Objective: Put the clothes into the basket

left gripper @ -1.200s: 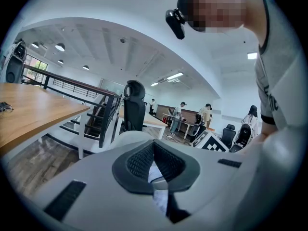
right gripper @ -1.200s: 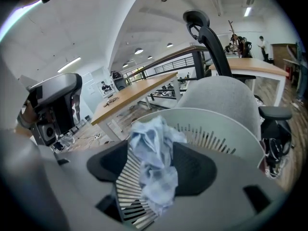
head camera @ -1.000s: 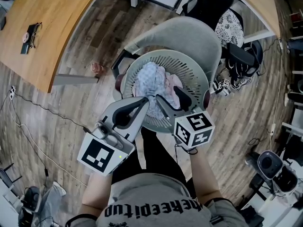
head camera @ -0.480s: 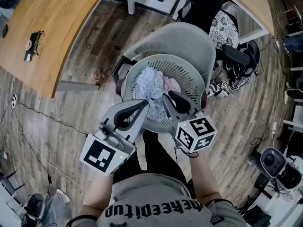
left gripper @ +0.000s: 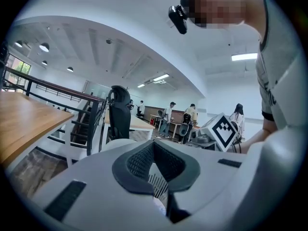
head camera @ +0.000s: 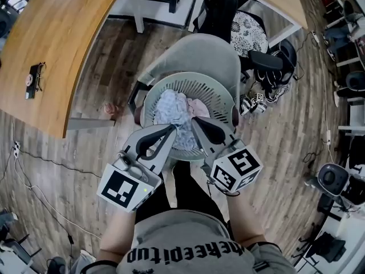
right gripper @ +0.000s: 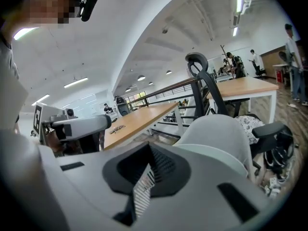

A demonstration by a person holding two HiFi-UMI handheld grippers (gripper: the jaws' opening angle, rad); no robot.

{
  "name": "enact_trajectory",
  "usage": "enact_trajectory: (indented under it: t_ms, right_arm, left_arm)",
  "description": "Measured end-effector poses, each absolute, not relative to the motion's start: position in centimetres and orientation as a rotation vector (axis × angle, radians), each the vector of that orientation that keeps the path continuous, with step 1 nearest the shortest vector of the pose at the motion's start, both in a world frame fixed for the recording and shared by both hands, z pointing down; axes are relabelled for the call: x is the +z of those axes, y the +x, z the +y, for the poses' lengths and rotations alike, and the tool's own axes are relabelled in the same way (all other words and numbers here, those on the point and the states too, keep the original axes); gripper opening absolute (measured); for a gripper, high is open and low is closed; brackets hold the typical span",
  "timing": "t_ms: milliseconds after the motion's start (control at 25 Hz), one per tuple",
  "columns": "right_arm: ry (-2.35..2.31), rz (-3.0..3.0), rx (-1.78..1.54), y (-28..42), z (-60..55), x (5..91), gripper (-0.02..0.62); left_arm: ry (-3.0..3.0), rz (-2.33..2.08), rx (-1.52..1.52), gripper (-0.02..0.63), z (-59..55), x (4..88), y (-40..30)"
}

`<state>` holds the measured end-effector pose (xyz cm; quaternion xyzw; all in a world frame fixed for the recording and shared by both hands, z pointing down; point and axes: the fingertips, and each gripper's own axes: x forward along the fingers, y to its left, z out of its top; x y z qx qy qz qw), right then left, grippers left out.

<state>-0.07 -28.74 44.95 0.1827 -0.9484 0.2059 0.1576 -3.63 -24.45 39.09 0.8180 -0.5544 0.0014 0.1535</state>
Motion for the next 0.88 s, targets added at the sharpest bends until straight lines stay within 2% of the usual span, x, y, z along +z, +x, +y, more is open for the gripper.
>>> enact_trajectory:
  t_ms: [880]
  right_arm:
    - [0.785, -2.863, 0.478, 1.5, -24.7, 35.4, 0.011]
  left_arm:
    - [2.632, -1.310, -0.012, 0.014, -23.5, 34.8, -1.3]
